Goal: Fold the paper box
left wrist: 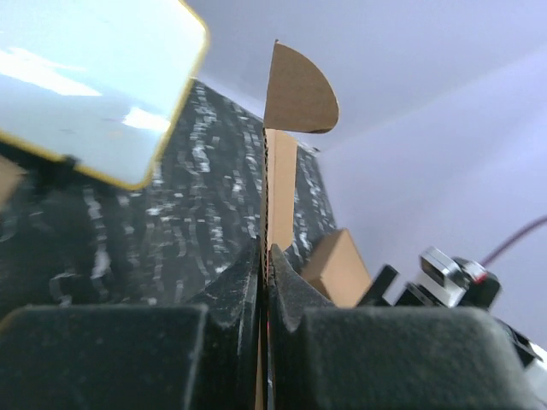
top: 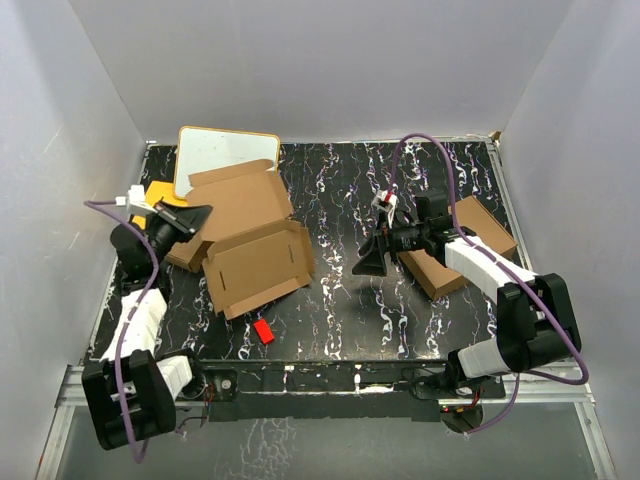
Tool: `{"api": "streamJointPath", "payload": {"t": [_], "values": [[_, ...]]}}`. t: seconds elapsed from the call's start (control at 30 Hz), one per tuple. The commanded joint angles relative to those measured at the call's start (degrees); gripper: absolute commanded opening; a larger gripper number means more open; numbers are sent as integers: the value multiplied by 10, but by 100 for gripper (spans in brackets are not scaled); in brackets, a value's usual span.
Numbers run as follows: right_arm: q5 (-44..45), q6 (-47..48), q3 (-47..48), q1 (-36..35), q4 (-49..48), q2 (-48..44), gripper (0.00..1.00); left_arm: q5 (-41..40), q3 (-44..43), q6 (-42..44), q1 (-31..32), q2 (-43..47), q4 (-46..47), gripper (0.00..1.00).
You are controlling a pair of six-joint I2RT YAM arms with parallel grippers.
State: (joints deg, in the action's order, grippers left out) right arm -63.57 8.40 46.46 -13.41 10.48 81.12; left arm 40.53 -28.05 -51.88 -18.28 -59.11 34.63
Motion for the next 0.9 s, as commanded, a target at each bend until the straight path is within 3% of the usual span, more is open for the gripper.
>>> {"api": "streamJointPath", "payload": {"t": [0.0, 0.17, 0.4, 0.67, 0.87], "values": [[-30, -9, 18, -1, -54, 3, 98, -64, 20, -54, 87, 13, 137, 0], [20, -48, -3, 0, -108, 5, 99, -140, 60, -90, 174, -29, 258, 0], [122, -87, -52, 1, -206, -2, 99, -197, 63, -68, 260, -70, 303, 0], [193, -108, -73, 1, -248, 12, 100, -209, 58, -43, 301, -96, 322, 0], [195, -118, -69, 1, -261, 29, 88, -209, 60, -45, 313, -109, 340, 0]]}}
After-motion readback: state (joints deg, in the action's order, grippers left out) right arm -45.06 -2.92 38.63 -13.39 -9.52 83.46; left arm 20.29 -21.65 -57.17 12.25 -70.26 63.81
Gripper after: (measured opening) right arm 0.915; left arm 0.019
